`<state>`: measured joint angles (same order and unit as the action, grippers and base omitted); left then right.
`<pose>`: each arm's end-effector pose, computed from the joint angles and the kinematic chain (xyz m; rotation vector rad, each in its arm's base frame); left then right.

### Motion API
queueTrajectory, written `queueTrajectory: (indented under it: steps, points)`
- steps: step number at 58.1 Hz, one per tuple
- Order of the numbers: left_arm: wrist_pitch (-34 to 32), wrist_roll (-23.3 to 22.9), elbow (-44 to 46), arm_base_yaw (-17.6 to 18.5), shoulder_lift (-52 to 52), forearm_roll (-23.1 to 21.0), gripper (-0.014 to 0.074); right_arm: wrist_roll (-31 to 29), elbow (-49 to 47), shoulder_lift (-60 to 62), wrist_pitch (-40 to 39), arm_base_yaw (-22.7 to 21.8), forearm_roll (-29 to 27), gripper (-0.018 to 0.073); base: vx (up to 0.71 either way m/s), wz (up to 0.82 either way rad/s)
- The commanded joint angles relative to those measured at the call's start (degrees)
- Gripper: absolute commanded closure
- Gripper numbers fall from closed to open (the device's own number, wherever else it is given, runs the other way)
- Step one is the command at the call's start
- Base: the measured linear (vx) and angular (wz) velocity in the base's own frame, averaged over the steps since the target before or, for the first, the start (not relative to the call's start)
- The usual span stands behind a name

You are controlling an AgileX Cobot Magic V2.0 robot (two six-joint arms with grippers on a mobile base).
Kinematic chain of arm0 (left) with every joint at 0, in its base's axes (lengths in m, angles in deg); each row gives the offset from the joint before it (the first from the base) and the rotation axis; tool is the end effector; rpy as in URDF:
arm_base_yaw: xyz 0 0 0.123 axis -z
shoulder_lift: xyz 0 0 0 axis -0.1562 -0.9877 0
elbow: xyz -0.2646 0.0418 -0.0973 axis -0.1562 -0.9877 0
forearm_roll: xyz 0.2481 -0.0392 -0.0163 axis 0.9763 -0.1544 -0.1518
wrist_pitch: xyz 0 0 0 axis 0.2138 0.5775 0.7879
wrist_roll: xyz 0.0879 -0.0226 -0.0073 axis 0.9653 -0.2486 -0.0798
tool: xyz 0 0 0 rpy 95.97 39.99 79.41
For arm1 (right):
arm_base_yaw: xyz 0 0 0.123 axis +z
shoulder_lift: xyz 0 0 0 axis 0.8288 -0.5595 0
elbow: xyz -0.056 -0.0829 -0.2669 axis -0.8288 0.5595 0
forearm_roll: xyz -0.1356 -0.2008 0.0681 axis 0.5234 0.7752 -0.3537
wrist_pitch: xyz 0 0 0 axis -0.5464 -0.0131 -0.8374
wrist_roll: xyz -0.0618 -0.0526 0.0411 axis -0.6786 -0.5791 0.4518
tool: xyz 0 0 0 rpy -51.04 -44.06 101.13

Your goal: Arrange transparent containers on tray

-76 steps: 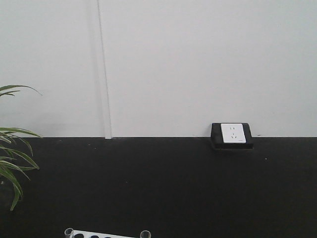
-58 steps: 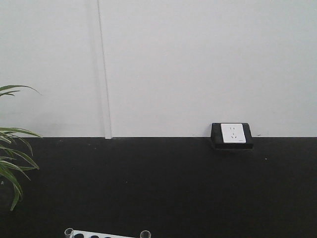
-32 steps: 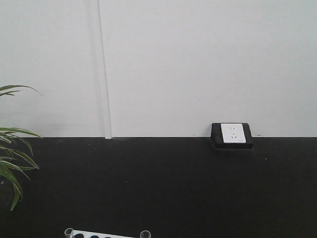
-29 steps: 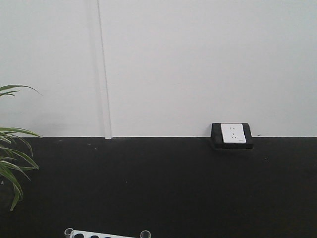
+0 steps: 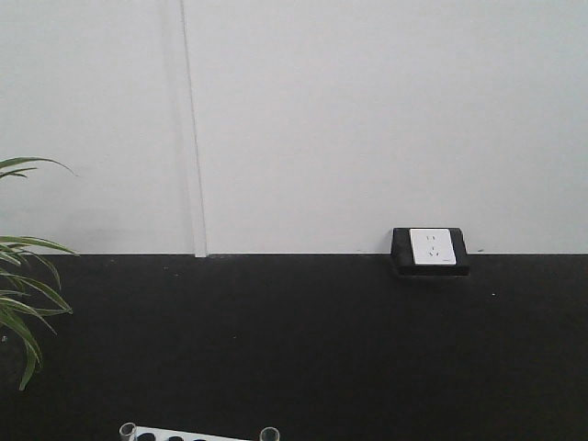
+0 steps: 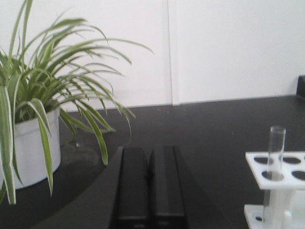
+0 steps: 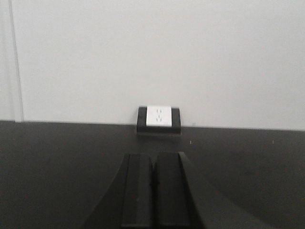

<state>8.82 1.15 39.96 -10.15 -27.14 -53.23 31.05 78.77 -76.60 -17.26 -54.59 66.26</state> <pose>0.0567 0.0011 0.2017 -0.0368 1.5338 -0.0060 0.0563 0.0016 0.2065 -0.0540 1.4697 -0.0177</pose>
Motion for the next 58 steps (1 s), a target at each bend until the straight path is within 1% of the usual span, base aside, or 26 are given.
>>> queueTrajectory:
  steps: [1, 6, 10, 14, 18, 21, 25, 31, 36, 40, 43, 47, 58]
  points:
    - [-8.5, -0.6, -1.7, 0.4, 1.4, -0.1, 0.0594, 0.0, 0.5, 0.4, -7.9, -0.2, 0.7, 0.0568, 0.00, 0.00]
    - [-14.3, -0.6, -1.6, 0.4, 1.4, -0.1, 0.0594, 0.4, 0.4, 0.4, -11.5, -0.2, 0.7, 0.0568, 0.00, 0.00]
    - [-18.7, -0.7, -0.9, 0.4, 1.4, -0.1, 0.0594, 1.6, -0.9, 0.4, -11.5, -0.2, 0.4, 0.0568, 0.00, 0.00]
    - [-18.8, -0.7, 1.3, 0.4, 1.4, -0.1, 0.0594, 2.1, -4.2, 0.4, -8.5, -0.2, 0.4, 0.0568, 0.00, 0.00]
    - [-16.2, -0.6, 5.0, 0.4, 1.3, -0.1, 0.0594, 2.1, -8.8, -0.2, -2.6, -0.2, 0.6, 0.0568, 0.00, 0.00]
    - [-12.7, -0.5, 8.9, 0.4, 1.3, 0.4, 0.0594, 2.0, -13.0, -1.4, 1.8, -0.2, 0.8, 0.0568, 0.00, 0.00]
    - [-6.3, -0.4, 15.3, 0.4, 0.7, 0.4, 0.0594, 2.0, -18.5, -4.0, 6.5, -0.2, 0.8, 0.0568, 0.00, 0.00]
    - [2.0, 0.7, 24.0, 0.4, -2.5, 0.4, 0.0594, 2.0, -25.7, -8.2, 9.8, -0.2, 0.8, 0.0568, 0.00, 0.00]
    - [7.2, 2.1, 30.2, 0.4, -6.3, 0.4, 0.0594, 2.0, -29.4, -12.2, 9.6, -0.2, 0.8, 0.0568, 0.00, 0.00]
    - [8.7, 2.9, 32.7, 0.4, -9.5, 0.4, 0.0594, 2.0, -31.2, -14.7, 9.6, -0.2, 0.8, 0.0568, 0.00, 0.00]
    - [8.6, 2.9, 33.9, 0.4, -11.5, 0.4, 0.0594, 2.0, -31.7, -16.6, 9.5, -0.2, 0.8, 0.0568, 0.00, 0.00]
    - [6.4, 2.8, 33.7, 0.4, -14.5, 0.4, 0.0593, 2.0, -31.8, -18.8, 8.7, -0.2, 0.8, 0.0568, 0.00, 0.00]
    - [6.2, 2.8, 33.7, 0.4, -22.1, 0.4, 0.0585, 2.0, -31.9, -24.2, 8.5, -0.2, 0.8, 0.0561, 0.00, 0.00]
